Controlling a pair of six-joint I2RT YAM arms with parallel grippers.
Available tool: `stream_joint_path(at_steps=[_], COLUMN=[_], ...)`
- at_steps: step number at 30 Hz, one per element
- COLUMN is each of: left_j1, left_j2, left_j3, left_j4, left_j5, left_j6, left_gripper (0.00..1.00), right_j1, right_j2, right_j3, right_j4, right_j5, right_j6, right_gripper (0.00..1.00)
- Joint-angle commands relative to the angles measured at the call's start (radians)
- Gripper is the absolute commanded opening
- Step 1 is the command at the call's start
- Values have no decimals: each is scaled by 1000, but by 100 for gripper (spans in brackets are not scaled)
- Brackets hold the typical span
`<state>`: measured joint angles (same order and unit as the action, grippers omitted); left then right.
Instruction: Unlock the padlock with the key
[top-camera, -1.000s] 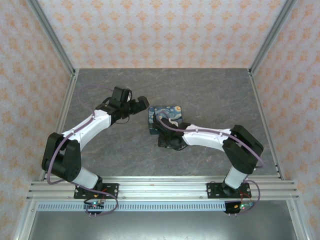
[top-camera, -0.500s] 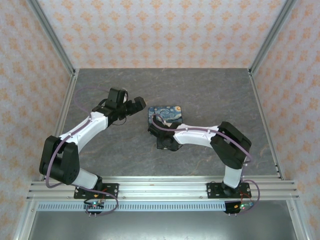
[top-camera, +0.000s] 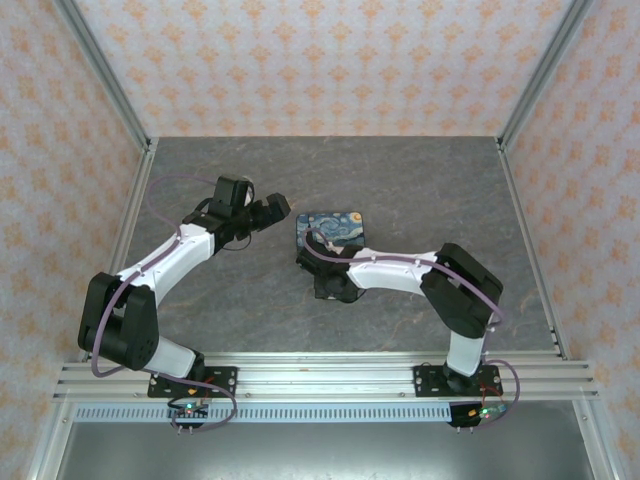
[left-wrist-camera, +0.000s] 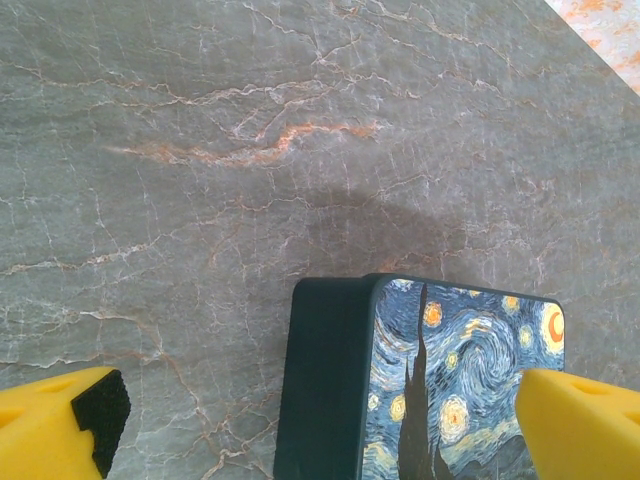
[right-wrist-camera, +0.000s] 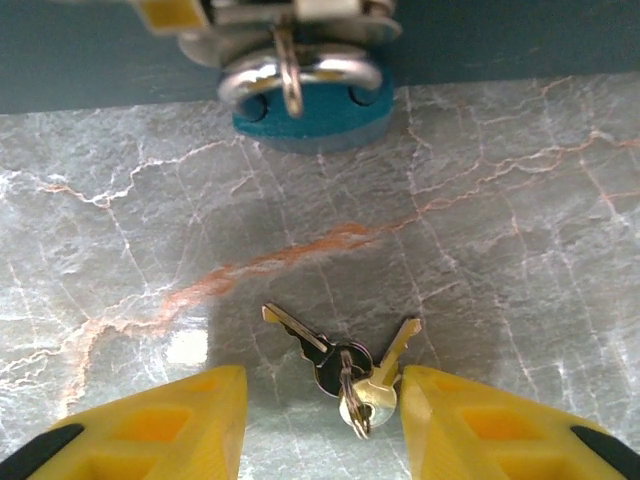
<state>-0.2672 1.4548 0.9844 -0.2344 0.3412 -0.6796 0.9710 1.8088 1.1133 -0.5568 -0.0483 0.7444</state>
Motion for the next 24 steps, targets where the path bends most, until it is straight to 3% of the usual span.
stream_joint_path(at_steps=[1,6,24], left_j1=[8,8,8], left_j2=[-23,-18,-14], left_j3=[-4,-2,-4], left_j4=[10,14,12], left_j5=[16,19,10], left_j6=[14,5,-9], left_gripper=[100,100,100], right_j1=[8,8,-7], right_j2=[-83,-124,61], right_j3=[-32,-12,100], right_j4=[-37,-34,-17], right_j5=[29,48,74], right_j6=[15,-34,-174], right_gripper=[45,46,48])
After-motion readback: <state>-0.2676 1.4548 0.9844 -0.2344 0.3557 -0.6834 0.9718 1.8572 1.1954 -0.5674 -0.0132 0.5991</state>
